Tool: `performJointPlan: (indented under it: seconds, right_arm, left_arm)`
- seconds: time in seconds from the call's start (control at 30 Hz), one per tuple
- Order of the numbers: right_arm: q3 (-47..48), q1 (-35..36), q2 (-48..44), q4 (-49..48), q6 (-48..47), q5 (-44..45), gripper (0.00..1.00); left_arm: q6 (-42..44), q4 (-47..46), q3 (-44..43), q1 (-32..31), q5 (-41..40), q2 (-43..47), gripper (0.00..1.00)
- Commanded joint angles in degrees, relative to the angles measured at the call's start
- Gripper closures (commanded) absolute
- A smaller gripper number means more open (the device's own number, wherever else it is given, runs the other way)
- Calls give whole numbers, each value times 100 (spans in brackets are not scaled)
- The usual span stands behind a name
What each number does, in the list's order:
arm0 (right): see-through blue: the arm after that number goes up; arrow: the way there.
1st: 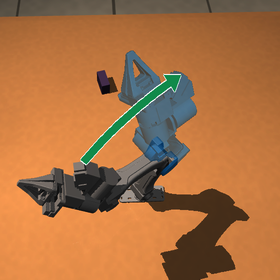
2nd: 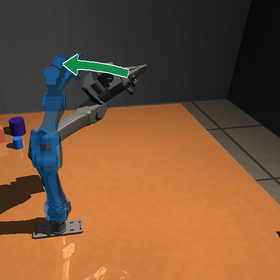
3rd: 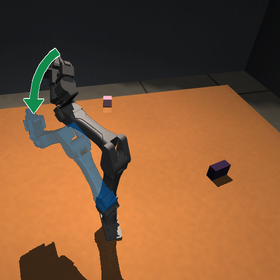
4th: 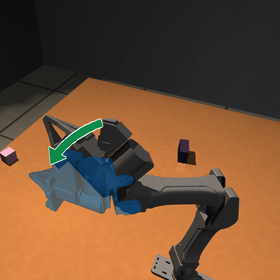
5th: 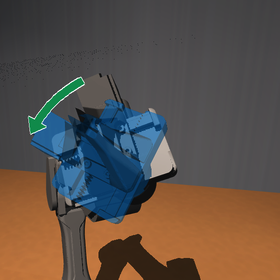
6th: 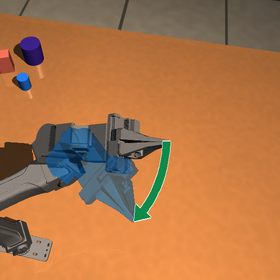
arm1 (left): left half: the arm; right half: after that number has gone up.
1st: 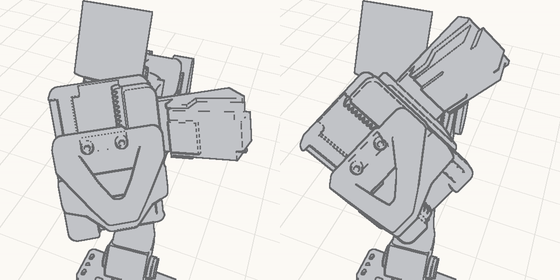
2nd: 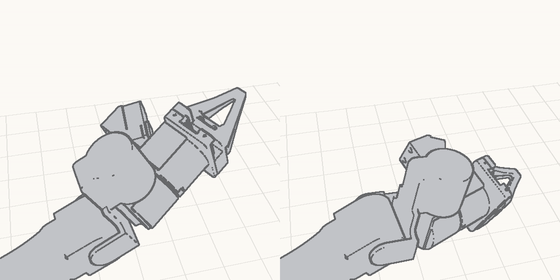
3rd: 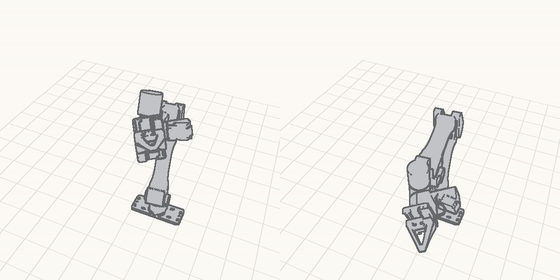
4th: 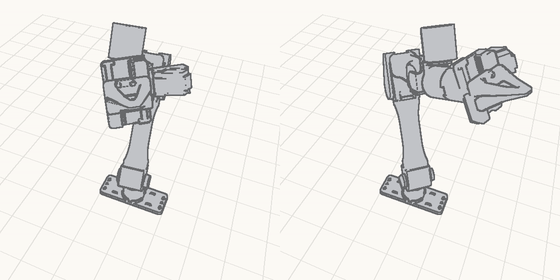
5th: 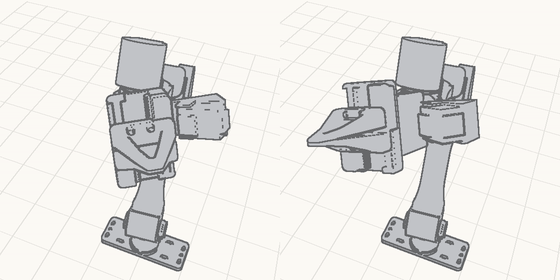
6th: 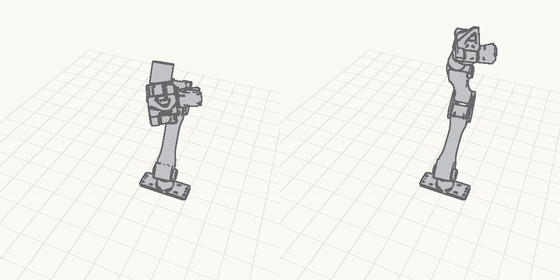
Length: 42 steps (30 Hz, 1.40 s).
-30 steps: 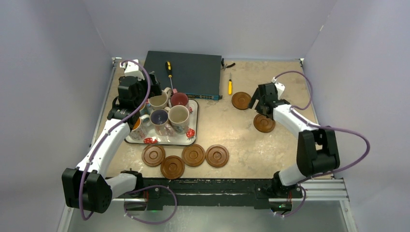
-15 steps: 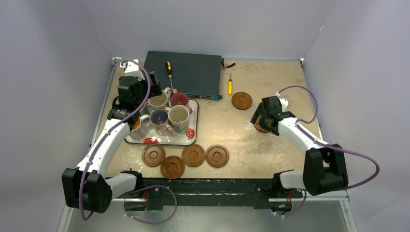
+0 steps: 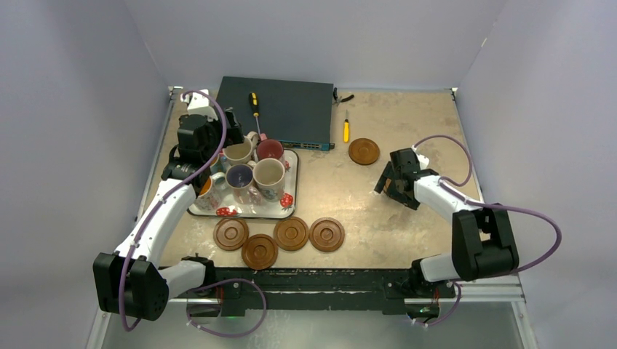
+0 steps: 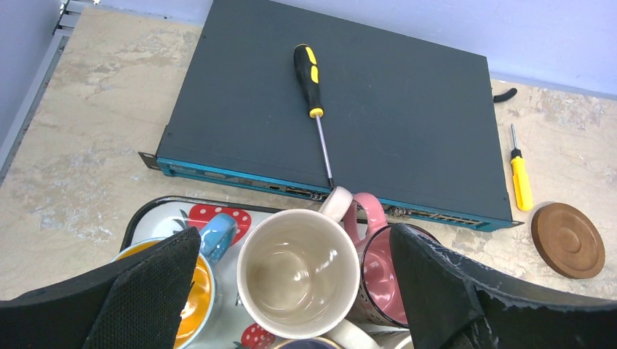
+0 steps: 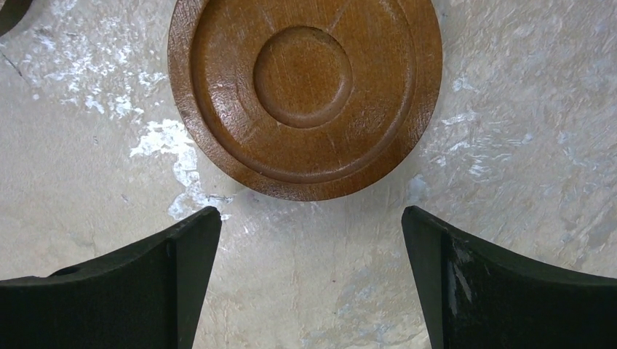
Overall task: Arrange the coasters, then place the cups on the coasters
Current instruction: Move the coaster to the center of the board.
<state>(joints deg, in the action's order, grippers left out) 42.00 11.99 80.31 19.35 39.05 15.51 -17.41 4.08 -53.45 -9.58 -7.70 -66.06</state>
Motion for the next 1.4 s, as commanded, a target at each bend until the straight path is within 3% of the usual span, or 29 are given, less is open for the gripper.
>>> performJointPlan:
  seconds: [0.0, 0.3, 1.0, 1.37]
  right_arm:
    - [124, -4, 175, -81, 115, 92, 2]
    - [181, -92, 437, -215, 231, 530, 2]
    - [528, -469, 1280, -1234, -1174, -84, 3]
    - [824, -472, 1662, -1380, -1467, -360, 5]
  left_arm:
    - [-70, -126, -51, -42, -1, 28, 3]
    - [-54, -116, -49, -36, -25, 6, 3]
    - [-46, -114, -51, -37, -47, -21, 3]
    - [-34, -109, -51, -37, -69, -47, 3]
